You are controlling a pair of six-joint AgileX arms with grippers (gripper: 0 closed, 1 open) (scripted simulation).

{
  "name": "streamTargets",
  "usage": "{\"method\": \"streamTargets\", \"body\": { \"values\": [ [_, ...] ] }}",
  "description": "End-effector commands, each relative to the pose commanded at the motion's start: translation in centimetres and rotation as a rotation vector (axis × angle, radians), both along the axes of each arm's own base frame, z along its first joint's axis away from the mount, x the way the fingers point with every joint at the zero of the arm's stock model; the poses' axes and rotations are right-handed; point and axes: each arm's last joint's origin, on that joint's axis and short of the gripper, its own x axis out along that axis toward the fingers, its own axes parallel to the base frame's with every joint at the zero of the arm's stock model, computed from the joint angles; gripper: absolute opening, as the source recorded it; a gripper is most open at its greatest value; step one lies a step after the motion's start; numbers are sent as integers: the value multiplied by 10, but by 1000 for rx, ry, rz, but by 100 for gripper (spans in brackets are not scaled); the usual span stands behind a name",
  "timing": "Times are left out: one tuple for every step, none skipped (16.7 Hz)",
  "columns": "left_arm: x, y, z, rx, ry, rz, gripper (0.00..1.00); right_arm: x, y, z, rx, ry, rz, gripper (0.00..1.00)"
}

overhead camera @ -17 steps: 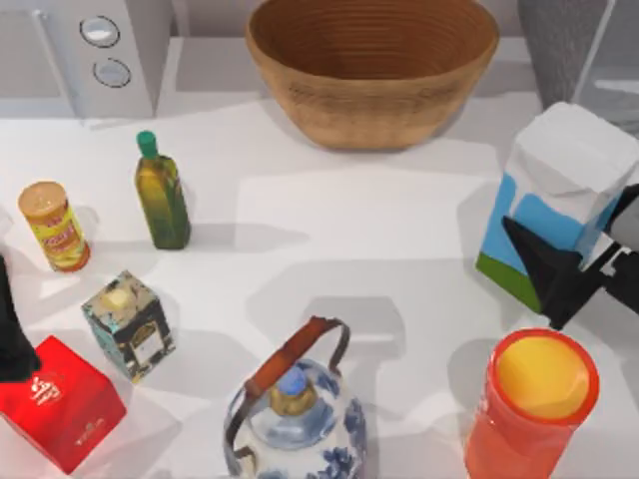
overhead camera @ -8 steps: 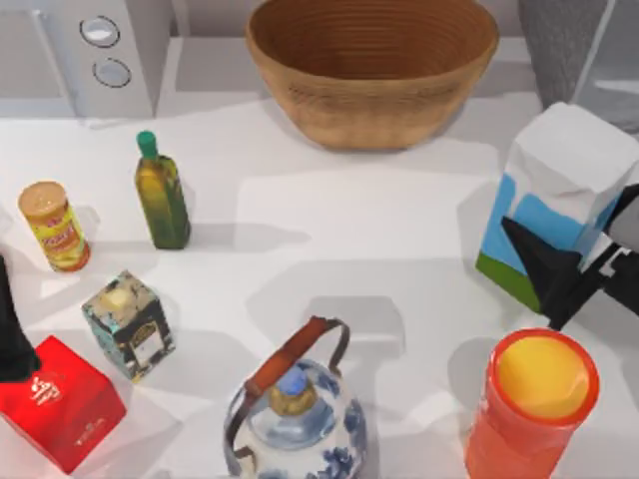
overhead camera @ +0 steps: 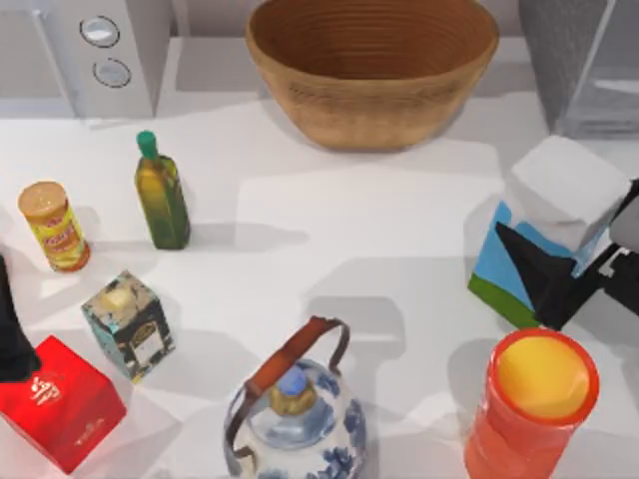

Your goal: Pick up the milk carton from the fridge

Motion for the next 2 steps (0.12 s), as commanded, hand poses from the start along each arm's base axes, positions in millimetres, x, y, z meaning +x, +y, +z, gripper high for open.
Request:
{"method": "streamTargets", "body": {
  "values": [
    [0,0,0,0,0,0,100,0,0,0,0,0,0,100],
    [0,0,0,0,0,0,100,0,0,0,0,0,0,100]
  ]
}}
